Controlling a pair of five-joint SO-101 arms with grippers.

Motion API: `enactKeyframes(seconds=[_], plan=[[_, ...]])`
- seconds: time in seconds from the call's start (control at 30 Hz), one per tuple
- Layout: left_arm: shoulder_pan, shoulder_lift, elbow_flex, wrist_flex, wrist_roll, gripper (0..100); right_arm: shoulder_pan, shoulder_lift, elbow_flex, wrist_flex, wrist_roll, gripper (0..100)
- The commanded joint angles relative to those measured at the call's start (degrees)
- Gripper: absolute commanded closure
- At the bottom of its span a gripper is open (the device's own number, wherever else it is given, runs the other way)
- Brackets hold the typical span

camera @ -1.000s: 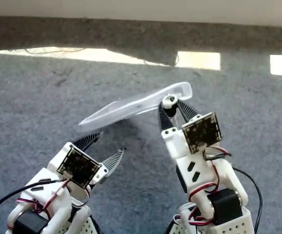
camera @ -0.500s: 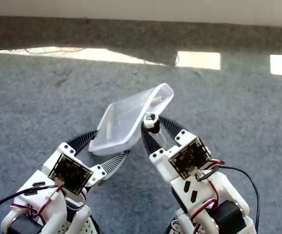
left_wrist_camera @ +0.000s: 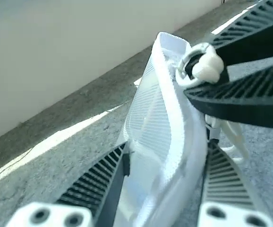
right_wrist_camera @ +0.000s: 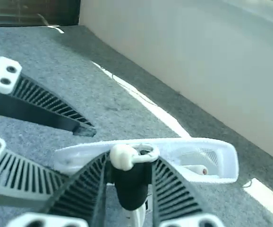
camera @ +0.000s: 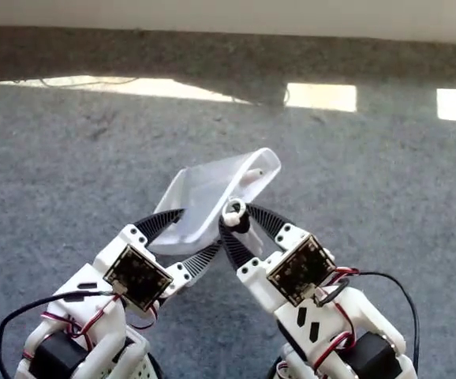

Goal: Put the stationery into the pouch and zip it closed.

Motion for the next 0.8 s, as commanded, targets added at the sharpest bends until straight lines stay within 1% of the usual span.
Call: enactKeyframes(seconds=[0.0, 0.23, 0.3, 0.4, 0.5, 0.6, 0.77], plan=[[0.8, -0.4, -0.4, -2.2, 0.3, 77, -1.2, 0.0, -0.5, 1.0, 0.1, 99.3], [0.8, -0.5, 0.0, -2.2, 0.1, 96, -0.8, 0.0, -0.2, 1.1, -0.2, 99.3], [0.9, -0.5, 0.0, -1.8, 0.1, 100, -0.7, 0.0, -0.5, 2.2, -2.3, 99.2], [0.9, -0.5, 0.0, -1.8, 0.1, 99, -0.7, 0.0, -0.6, 5.6, -3.5, 98.1], [0.9, -0.6, -0.1, -1.8, 0.2, 99, 0.7, 0.0, -0.7, 8.7, -3.9, 90.0], [0.8, -0.6, -0.3, -1.8, 0.2, 99, 4.4, 0.0, -0.6, 10.2, -9.1, 83.8], [-0.3, -0.6, -0.1, -1.8, 0.2, 99, 5.6, 0.0, -0.6, 10.3, -12.7, 83.5]])
